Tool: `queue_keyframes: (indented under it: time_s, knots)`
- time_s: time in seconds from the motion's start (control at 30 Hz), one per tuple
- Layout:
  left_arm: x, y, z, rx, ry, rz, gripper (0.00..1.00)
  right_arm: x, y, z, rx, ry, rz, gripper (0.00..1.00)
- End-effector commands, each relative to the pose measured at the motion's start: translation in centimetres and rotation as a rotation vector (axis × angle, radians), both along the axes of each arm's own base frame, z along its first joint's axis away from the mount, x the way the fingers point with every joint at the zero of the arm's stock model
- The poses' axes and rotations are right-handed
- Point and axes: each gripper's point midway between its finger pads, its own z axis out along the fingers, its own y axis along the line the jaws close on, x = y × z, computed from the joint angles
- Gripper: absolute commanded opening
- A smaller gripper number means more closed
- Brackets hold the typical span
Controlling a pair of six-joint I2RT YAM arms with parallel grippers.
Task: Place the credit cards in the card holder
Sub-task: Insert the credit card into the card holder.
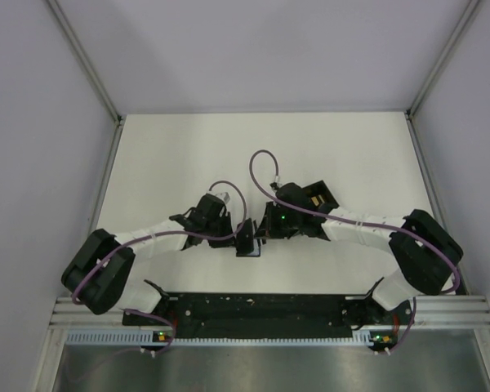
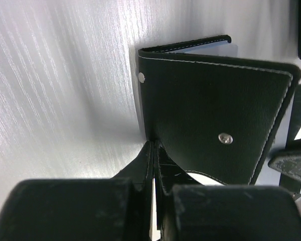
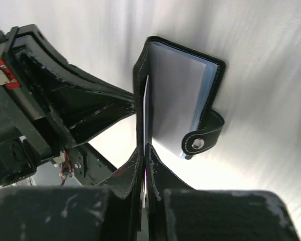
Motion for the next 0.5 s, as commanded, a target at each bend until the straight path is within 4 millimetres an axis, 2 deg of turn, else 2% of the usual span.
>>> queue_keyframes:
  time_s: [0.0, 0.1, 0.17, 0.3, 0.47]
  knots:
    - [0.5, 1.2, -0.6, 0.066, -0.032, 0.030, 0.00, 0.7, 3.2, 3.5, 0.129, -0.066, 0.085, 0.00]
    - [0.6, 1.7, -0.5, 0.086, -0.040, 0.048, 0.00, 0.5, 3.9, 3.1, 0.113, -0.064, 0.110, 0.00]
    - [0.8, 2.1, -0.1, 0.091, -0.061, 0.064, 0.10, 0.4, 4.3, 3.0, 0.113, -0.064, 0.117, 0.00]
    - [1.3, 4.0, -0.1, 0.167, -0.074, 0.121, 0.22, 0.3, 4.9, 2.3, 0.095, -0.050, 0.123, 0.00]
    - [1.2, 5.7, -0.6, 0.222, -0.050, 0.191, 0.24, 0.3, 6.0, 1.5, 0.087, -0.033, 0.140, 0.00]
